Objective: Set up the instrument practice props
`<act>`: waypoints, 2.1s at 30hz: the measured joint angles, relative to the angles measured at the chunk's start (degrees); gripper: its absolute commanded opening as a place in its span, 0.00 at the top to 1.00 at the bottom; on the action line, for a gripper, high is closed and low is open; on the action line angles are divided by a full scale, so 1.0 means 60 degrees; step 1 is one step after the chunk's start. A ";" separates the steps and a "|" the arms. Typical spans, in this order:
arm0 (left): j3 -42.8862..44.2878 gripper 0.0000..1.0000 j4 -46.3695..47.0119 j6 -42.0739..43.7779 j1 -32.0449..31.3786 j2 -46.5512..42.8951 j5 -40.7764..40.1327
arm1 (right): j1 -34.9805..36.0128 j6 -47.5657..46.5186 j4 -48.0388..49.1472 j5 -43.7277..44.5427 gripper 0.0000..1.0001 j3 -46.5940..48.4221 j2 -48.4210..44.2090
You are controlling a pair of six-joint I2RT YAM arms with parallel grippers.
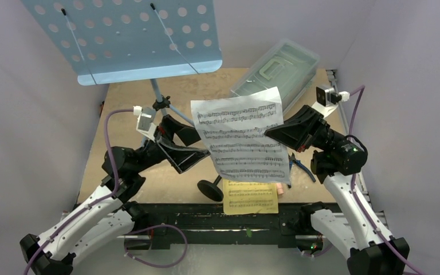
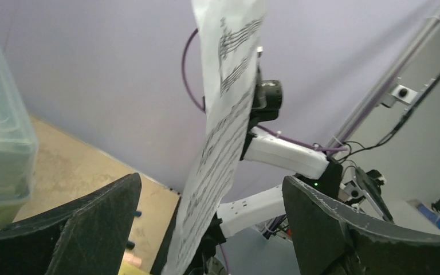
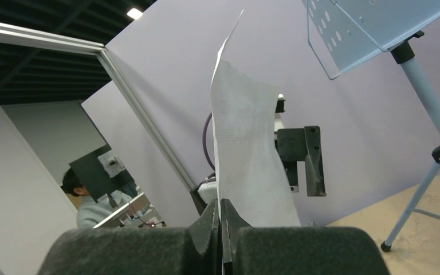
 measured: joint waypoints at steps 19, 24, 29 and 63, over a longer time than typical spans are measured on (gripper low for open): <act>0.0659 1.00 0.3111 -0.0699 0.0000 0.0339 -0.0772 | 0.0452 -0.1668 -0.2517 0.0481 0.41 -0.0004 -0.0302; 0.0776 1.00 0.3767 -0.0801 0.0000 0.0481 -0.1242 | 0.1581 -0.2750 -0.3493 0.0852 0.42 0.0102 -0.0091; 0.0776 1.00 0.4124 -0.0947 0.0000 0.1078 -0.1566 | 0.2193 -0.3373 -0.3982 0.1035 0.59 0.0412 0.0510; 1.0888 0.25 -0.9635 0.4900 0.0000 0.3872 -0.7777 | 0.2346 -1.0826 -1.2094 0.3537 1.00 1.5180 0.7191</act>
